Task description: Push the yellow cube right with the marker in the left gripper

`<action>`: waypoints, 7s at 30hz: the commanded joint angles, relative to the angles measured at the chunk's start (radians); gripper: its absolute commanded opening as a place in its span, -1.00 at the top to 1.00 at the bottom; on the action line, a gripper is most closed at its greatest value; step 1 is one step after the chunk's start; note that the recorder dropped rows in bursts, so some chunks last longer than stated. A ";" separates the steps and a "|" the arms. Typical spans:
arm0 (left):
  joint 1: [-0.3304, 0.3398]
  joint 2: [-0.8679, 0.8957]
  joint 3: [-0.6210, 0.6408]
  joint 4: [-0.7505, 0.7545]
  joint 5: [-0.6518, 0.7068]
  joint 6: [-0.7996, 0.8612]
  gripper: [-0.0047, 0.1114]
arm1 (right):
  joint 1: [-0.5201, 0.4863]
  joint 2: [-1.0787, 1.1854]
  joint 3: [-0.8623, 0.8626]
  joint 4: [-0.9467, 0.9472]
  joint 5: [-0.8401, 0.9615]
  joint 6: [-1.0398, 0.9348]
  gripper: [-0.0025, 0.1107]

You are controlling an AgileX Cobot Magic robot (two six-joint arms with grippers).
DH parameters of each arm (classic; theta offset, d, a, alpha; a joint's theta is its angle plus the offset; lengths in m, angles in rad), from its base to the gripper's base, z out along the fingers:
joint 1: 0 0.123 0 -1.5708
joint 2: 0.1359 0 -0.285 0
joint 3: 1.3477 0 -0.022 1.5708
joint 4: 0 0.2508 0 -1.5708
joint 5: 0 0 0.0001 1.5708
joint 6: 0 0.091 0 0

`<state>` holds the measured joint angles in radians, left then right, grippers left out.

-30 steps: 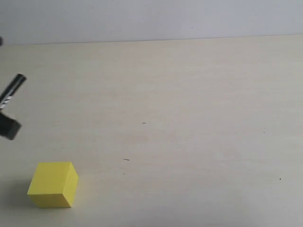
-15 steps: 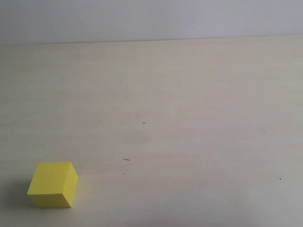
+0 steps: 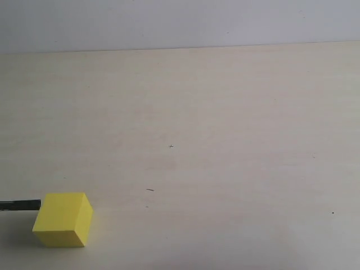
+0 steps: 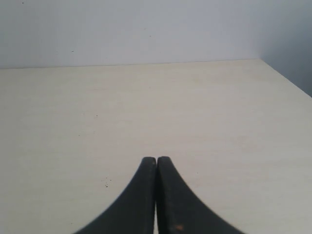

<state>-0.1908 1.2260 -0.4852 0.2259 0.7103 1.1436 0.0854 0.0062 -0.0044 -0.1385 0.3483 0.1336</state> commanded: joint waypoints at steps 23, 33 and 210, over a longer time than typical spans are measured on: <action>0.003 0.008 0.077 0.036 -0.027 -0.001 0.92 | -0.004 -0.006 0.004 0.002 -0.013 0.003 0.96; 0.003 0.008 0.077 0.072 -0.029 -0.001 0.92 | -0.004 -0.006 0.004 0.002 -0.013 0.003 0.96; -0.797 0.496 -0.414 -0.149 -0.022 -0.659 0.92 | -0.004 -0.006 0.004 0.002 -0.012 0.003 0.96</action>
<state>-1.0010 1.7244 -0.8943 0.0832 0.6185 0.4907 0.0854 0.0062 -0.0044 -0.1385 0.3483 0.1336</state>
